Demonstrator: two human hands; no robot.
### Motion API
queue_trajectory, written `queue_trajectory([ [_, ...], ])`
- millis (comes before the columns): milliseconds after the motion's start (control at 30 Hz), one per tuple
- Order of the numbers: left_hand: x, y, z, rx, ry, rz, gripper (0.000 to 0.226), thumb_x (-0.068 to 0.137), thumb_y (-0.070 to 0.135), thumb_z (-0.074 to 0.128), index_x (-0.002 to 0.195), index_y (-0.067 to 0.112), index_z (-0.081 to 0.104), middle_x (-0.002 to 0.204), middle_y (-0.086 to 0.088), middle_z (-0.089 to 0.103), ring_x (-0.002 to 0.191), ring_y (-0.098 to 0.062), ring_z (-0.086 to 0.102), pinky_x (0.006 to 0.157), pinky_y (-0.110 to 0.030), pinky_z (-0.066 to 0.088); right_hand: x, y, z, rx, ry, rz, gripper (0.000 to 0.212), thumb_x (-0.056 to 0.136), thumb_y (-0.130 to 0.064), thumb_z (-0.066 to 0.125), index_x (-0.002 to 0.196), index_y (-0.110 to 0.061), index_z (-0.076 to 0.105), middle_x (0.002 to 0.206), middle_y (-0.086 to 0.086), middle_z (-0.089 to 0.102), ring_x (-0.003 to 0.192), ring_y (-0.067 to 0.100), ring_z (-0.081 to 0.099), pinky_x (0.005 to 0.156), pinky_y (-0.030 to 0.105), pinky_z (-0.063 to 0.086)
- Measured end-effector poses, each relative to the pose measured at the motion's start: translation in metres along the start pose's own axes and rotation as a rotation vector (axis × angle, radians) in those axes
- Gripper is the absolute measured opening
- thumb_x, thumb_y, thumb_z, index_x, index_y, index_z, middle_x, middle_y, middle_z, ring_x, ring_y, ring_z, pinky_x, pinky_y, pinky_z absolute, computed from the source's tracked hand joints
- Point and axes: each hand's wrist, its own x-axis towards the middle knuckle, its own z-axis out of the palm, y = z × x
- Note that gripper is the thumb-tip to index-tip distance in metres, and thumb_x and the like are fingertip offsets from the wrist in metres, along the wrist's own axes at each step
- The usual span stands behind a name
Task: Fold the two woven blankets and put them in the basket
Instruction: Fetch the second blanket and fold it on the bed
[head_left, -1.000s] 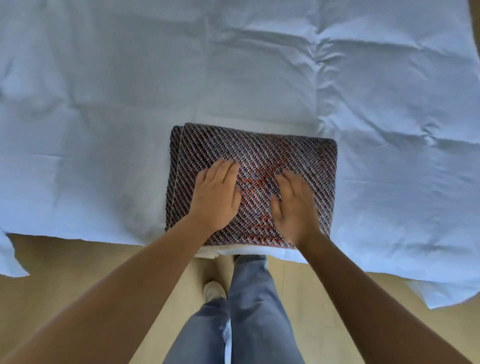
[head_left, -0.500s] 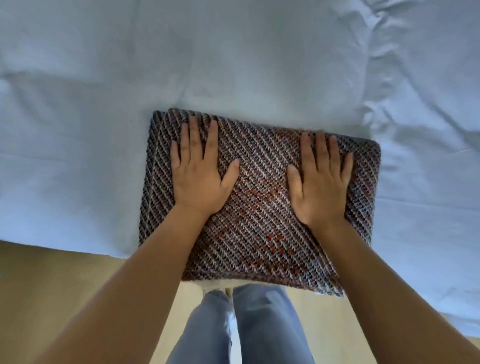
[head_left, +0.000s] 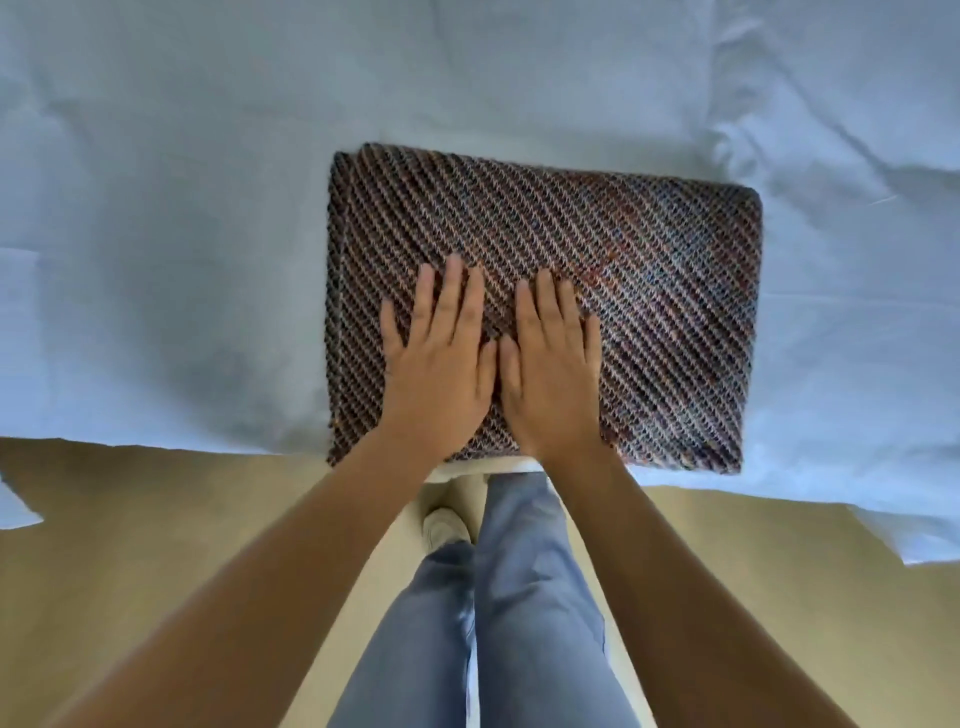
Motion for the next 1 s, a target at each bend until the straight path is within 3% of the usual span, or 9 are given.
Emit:
queue_trajectory([
  [100, -0.034, -0.034, 0.015, 0.027, -0.129, -0.062, 0.069, 0.09, 0.057, 0.018, 0.146, 0.016, 0.008, 0.155, -0.012, 0.015, 0.142, -0.029, 0.012, 0.11, -0.048, 0.001, -0.024, 0.026, 0.01, -0.151, -0.049, -0.035, 0.052, 0.098, -0.037, 0.028, 0.146, -0.02, 0.016, 0.155, 0.009, 0.017, 0.143, 0.028, 0.01, 0.113, 0.044, 0.002],
  [200, -0.043, -0.059, 0.02, 0.032, -0.188, -0.045, 0.083, 0.083, 0.071, 0.009, 0.145, 0.017, 0.01, 0.153, -0.018, 0.018, 0.14, -0.034, 0.017, 0.108, -0.056, 0.01, -0.036, 0.06, 0.005, -0.267, -0.018, 0.023, 0.054, 0.096, -0.043, 0.032, 0.144, -0.022, 0.023, 0.151, 0.016, 0.026, 0.139, 0.038, 0.023, 0.11, 0.048, 0.01],
  [300, -0.044, -0.079, 0.017, -0.045, -0.295, -0.106, 0.101, 0.067, 0.086, 0.001, 0.145, 0.022, -0.009, 0.156, -0.015, -0.002, 0.142, -0.033, 0.0, 0.112, -0.052, 0.004, -0.046, 0.086, -0.007, -0.293, -0.057, 0.176, 0.056, 0.096, -0.044, 0.036, 0.146, -0.024, 0.021, 0.154, 0.016, 0.018, 0.141, 0.039, 0.015, 0.114, 0.05, 0.009],
  [367, -0.039, -0.084, 0.011, -0.15, -0.35, -0.136, 0.105, 0.066, 0.087, 0.014, 0.143, 0.024, -0.018, 0.155, -0.011, -0.016, 0.142, -0.03, -0.011, 0.113, -0.049, 0.0, -0.044, 0.089, -0.012, -0.297, -0.14, 0.204, 0.059, 0.096, -0.046, 0.031, 0.147, -0.026, 0.011, 0.157, 0.014, 0.007, 0.143, 0.036, 0.004, 0.115, 0.048, 0.003],
  [467, -0.028, -0.076, -0.006, -0.478, -0.309, -0.256, 0.115, 0.072, 0.062, 0.061, 0.145, 0.022, -0.018, 0.154, -0.009, -0.019, 0.142, -0.024, -0.013, 0.116, -0.044, 0.001, -0.033, 0.082, -0.026, -0.249, -0.205, 0.167, 0.061, 0.094, -0.048, 0.031, 0.148, -0.026, 0.012, 0.157, 0.013, 0.0, 0.143, 0.034, -0.003, 0.114, 0.05, 0.0],
  [600, 0.002, -0.059, -0.026, -0.821, -0.093, -0.619, 0.121, 0.062, 0.064, 0.069, 0.147, 0.022, -0.006, 0.156, -0.006, 0.008, 0.142, -0.023, 0.01, 0.115, -0.046, 0.013, -0.017, 0.069, -0.054, -0.13, 0.033, 0.148, 0.062, 0.09, -0.046, 0.048, 0.142, -0.019, 0.031, 0.156, 0.016, 0.008, 0.142, 0.036, 0.002, 0.111, 0.054, 0.006],
  [733, 0.035, -0.036, -0.029, -0.736, -0.132, -0.771, 0.125, 0.051, 0.069, 0.073, 0.146, 0.02, 0.008, 0.148, -0.01, 0.029, 0.134, -0.03, 0.031, 0.109, -0.052, 0.029, 0.013, 0.026, -0.04, -0.17, -0.047, -0.042, 0.069, 0.092, -0.052, 0.036, 0.147, -0.027, 0.003, 0.156, 0.008, -0.011, 0.139, 0.028, -0.019, 0.108, 0.047, -0.01],
  [900, 0.056, -0.049, -0.038, -0.994, -0.213, -0.908, 0.117, 0.033, 0.061, 0.083, 0.131, 0.007, 0.046, 0.128, -0.009, 0.057, 0.108, -0.024, 0.057, 0.094, -0.038, 0.046, 0.041, 0.02, -0.011, -0.202, -0.155, -0.173, 0.065, 0.092, -0.057, 0.021, 0.146, -0.031, -0.003, 0.157, 0.004, -0.007, 0.143, 0.025, -0.015, 0.107, 0.048, -0.02],
  [1000, 0.062, -0.049, -0.037, -1.064, -0.265, -0.907, 0.114, 0.031, 0.056, 0.082, 0.129, 0.008, 0.049, 0.127, -0.008, 0.058, 0.1, -0.02, 0.058, 0.09, -0.033, 0.046, 0.046, 0.058, -0.016, -0.238, -0.098, -0.131, 0.065, 0.089, -0.062, 0.012, 0.144, -0.034, -0.008, 0.158, 0.004, -0.003, 0.141, 0.02, -0.014, 0.107, 0.043, -0.023],
])
